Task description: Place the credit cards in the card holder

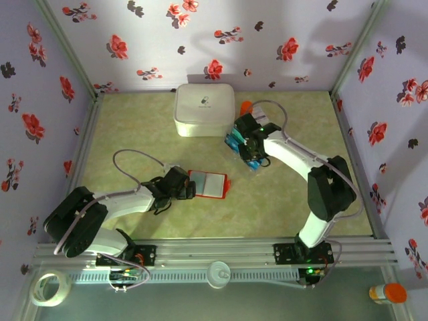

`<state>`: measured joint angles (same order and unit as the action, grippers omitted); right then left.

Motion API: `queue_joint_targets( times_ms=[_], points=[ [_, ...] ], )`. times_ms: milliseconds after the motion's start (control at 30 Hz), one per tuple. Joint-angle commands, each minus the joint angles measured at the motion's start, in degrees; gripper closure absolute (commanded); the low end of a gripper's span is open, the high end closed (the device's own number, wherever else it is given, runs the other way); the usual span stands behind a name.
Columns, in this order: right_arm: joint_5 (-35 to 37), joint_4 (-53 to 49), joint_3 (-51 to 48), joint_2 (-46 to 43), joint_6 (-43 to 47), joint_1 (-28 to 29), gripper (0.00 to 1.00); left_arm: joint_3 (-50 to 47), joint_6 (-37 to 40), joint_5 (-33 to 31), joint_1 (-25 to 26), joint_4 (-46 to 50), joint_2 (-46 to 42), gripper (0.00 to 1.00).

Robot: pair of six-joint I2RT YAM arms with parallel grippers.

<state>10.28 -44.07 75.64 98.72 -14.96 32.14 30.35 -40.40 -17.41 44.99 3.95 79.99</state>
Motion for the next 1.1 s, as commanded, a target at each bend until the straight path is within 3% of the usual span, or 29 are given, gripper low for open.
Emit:
queue_joint_targets(
  times_ms=[0, 267, 433, 633, 900, 1067],
  points=[
    [2.09, -2.11, 2.38, 2.03, 1.86, -0.15, 0.70, -1.96, -1.43, -1.48, -0.43, 2.72, 0.52, 0.00],
    [1.38, -2.42, 3.18, 4.99, 2.75, -0.15, 0.72, -2.33, -1.66, -1.48, -0.43, 2.82, -0.09, 0.00],
    [0.97, -2.56, 3.49, 5.56, 3.01, -0.15, 0.79, -2.47, -1.75, -1.44, -0.43, 2.82, -0.27, 0.00],
    [0.15, -2.83, 4.21, 4.27, 4.92, -0.15, 0.89, -2.44, -1.68, -1.46, -0.39, 2.87, -0.41, 0.00],
    [-5.98, -3.90, 5.62, 1.30, 9.63, 0.03, 1.00, -2.40, -1.54, -1.22, -0.36, 2.82, -0.36, 0.00],
    [-8.20, -5.16, 7.16, -2.00, 9.24, 1.22, 1.00, -2.99, -1.69, -1.02, -0.39, 3.31, -0.86, 0.00]
  ],
)
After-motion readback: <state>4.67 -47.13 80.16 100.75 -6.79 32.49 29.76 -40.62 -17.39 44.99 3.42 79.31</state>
